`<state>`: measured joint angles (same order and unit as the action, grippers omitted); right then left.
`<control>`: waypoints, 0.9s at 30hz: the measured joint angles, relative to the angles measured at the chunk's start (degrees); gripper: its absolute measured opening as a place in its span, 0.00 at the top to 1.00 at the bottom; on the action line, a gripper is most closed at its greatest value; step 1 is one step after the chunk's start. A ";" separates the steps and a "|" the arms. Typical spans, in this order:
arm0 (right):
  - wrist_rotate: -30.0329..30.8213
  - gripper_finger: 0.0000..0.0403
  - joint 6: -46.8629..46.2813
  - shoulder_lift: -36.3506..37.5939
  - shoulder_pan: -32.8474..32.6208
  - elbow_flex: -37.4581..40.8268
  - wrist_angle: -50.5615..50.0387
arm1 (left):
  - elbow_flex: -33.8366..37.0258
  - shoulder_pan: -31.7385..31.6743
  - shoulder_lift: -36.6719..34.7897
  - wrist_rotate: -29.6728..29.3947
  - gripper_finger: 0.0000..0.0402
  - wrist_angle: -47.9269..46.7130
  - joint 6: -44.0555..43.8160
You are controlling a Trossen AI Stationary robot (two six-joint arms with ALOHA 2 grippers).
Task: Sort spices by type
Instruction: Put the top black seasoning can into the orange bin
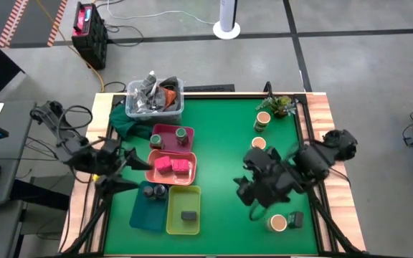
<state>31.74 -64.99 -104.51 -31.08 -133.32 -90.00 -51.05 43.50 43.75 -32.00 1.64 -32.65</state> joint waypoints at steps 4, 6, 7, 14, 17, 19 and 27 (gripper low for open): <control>-0.22 0.29 4.41 -0.02 5.53 0.00 1.21 | 0.00 0.05 2.02 -0.83 0.09 -0.14 -2.20; -0.33 0.29 7.26 -0.02 7.71 0.00 3.32 | 0.00 0.48 2.81 -0.37 0.09 -0.18 -3.97; -0.68 0.29 8.83 -0.07 8.67 0.00 4.72 | 0.00 0.82 3.03 -0.13 0.09 -0.21 -4.36; -3.71 0.29 12.09 -1.59 9.92 0.02 7.71 | 0.00 3.67 3.10 -0.06 0.09 -0.19 -5.04; -3.87 0.29 9.62 -2.62 7.99 0.02 5.99 | 0.00 5.01 3.13 -0.09 0.09 -0.46 -5.70; -4.02 0.29 7.30 -2.93 5.93 0.05 4.50 | 0.00 5.78 3.13 -0.35 0.09 -0.57 -5.75; -5.13 0.29 -5.34 -5.55 -1.99 0.67 0.36 | 0.00 6.01 2.27 -1.04 0.09 -1.12 -6.05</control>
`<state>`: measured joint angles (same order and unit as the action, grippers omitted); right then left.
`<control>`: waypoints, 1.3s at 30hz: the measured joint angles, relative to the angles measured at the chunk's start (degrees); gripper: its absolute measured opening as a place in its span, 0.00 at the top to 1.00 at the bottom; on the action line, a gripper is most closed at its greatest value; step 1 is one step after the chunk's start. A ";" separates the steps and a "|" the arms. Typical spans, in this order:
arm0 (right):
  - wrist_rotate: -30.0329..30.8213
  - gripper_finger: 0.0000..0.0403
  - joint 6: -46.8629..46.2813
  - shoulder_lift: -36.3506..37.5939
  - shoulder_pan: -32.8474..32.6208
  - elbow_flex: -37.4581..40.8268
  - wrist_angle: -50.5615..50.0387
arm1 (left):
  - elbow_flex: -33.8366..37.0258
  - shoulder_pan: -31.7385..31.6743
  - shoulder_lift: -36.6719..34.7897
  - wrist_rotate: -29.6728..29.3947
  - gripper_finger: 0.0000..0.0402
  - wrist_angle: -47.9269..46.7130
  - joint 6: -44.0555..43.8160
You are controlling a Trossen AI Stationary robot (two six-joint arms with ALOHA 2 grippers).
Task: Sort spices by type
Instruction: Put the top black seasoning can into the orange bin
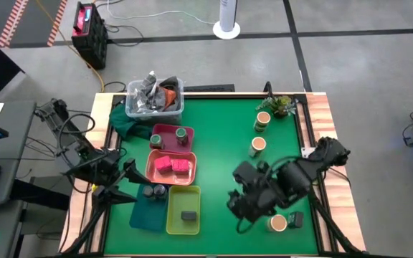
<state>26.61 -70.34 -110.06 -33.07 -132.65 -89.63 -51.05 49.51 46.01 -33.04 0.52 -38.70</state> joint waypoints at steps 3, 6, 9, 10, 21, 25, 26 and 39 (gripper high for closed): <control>-0.11 0.29 -4.46 0.04 -1.90 1.94 -0.25 | 0.00 -0.84 -1.28 -0.39 0.09 -1.21 0.42; -1.21 0.29 -8.29 0.07 -3.87 4.41 -0.51 | 0.00 -1.78 -3.28 -0.59 0.09 -3.72 0.38; -3.19 0.29 -11.89 0.07 -5.42 6.88 -0.34 | 0.00 -2.61 -5.47 -1.57 0.09 -6.56 -0.05; -3.78 0.29 -12.95 0.07 -5.95 7.59 -0.40 | 0.00 -2.80 -6.07 -1.85 0.09 -7.59 -0.46; -15.10 0.29 -22.02 0.09 -9.81 9.05 -0.25 | 0.00 -3.18 -10.08 -2.27 0.09 -13.51 -1.83; -16.53 0.29 -26.80 0.09 -11.04 11.01 -0.34 | 0.00 -3.18 -10.09 -2.27 0.09 -16.18 -3.37; -16.69 0.29 -27.74 0.09 -11.35 11.53 -0.34 | 0.00 -3.18 -10.07 -2.27 0.09 -16.33 -3.45; -16.44 0.29 -30.16 0.09 -12.63 13.15 2.64 | 0.00 -3.18 -10.20 -0.77 0.09 -16.21 -3.10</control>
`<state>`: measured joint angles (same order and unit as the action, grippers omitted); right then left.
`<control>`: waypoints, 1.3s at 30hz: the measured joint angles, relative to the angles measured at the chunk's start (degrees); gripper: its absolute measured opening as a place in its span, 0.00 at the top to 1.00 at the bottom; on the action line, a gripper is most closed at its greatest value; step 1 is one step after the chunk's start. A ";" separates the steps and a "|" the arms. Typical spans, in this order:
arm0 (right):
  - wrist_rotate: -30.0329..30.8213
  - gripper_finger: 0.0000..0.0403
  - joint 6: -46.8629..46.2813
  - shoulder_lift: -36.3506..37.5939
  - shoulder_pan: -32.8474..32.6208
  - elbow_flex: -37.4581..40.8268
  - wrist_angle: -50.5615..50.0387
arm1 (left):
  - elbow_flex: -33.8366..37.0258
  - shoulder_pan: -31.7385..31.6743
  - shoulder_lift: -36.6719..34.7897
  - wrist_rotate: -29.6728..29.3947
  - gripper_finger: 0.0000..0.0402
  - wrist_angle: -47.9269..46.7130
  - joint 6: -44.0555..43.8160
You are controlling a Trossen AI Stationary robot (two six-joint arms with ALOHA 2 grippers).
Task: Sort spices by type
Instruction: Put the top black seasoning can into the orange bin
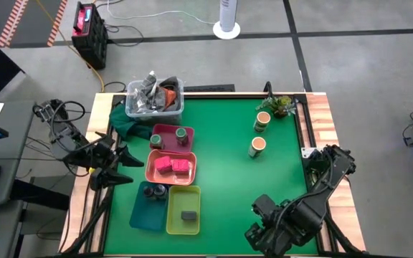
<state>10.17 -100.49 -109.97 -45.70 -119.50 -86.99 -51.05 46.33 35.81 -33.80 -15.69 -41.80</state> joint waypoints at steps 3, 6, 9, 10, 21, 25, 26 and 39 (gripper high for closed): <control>0.19 0.29 0.83 0.00 0.29 0.00 0.61 | 0.00 0.00 0.00 0.29 0.09 0.01 0.07; 0.25 0.29 1.34 0.00 0.51 0.00 0.59 | 0.00 0.00 0.00 0.28 0.09 0.03 0.07; 0.40 0.29 1.80 0.00 0.47 0.00 0.39 | 0.00 0.00 0.00 0.27 0.09 0.06 -0.04; 0.76 0.29 1.97 0.00 0.47 0.00 0.35 | 0.00 0.00 0.00 0.27 0.09 0.08 -0.33; 3.48 0.29 5.44 0.04 2.05 0.78 1.50 | 0.00 0.00 0.16 0.27 0.09 0.19 -2.51; 3.50 0.29 6.54 0.04 2.46 0.76 2.35 | 0.00 -0.02 0.18 0.27 0.09 0.17 -2.62; 3.50 0.29 6.52 0.04 2.46 0.76 2.35 | 0.00 0.00 0.17 0.27 0.09 0.17 -2.63; 3.49 0.29 6.67 0.04 2.37 0.76 0.84 | 0.00 0.00 0.16 -1.27 0.09 -0.05 -3.22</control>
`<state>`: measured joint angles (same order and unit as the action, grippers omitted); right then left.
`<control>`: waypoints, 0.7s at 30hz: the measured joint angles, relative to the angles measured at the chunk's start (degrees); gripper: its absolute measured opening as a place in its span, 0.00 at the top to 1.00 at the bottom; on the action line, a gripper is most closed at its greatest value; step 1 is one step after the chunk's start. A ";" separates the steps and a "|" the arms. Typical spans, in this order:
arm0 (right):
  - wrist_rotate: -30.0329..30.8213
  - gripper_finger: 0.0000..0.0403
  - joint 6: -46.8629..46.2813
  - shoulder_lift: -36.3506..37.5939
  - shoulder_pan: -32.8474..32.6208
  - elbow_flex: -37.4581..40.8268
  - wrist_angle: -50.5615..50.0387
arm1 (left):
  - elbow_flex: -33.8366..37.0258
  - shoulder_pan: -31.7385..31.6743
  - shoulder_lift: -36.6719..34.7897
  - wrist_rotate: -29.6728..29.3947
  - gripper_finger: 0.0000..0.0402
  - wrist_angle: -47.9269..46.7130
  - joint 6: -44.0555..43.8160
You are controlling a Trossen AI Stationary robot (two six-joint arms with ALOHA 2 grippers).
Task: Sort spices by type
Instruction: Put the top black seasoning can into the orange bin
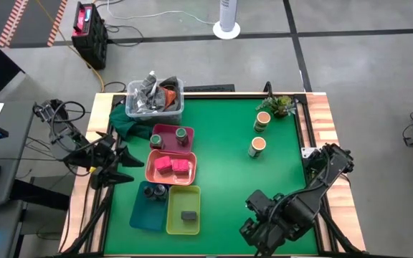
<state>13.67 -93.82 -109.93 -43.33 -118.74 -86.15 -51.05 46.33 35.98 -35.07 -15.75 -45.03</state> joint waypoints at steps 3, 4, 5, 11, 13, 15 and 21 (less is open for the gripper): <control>0.01 0.29 -0.05 0.00 -0.57 0.00 -2.32 | 0.00 0.00 -0.15 -0.51 0.09 -0.31 -0.25; 0.01 0.29 0.06 0.00 -0.86 0.00 -2.62 | 0.00 0.00 -0.16 -0.55 0.09 -0.28 -0.27; 0.03 0.29 0.25 0.00 -1.14 0.00 -2.65 | 0.00 0.00 -0.16 -0.53 0.09 -0.30 -0.27; 0.01 0.29 -0.80 0.00 -2.62 0.00 -3.68 | 0.00 0.00 -0.12 -0.30 0.09 -2.05 -1.34; 0.01 0.29 -0.63 0.00 -2.71 0.00 -3.19 | 0.00 0.00 -0.13 -0.24 0.09 -2.27 -1.34; -0.11 0.29 1.12 0.00 -1.49 0.02 -0.74 | 0.00 0.00 -0.10 -0.26 0.09 -2.64 -1.34; 2.30 0.29 16.73 -2.68 6.49 -0.02 11.57 | 0.00 0.00 0.05 -0.27 0.09 -2.99 -2.20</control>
<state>15.97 -77.09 -112.61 -36.84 -118.76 -74.58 -51.05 46.33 36.03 -35.34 -18.74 -47.23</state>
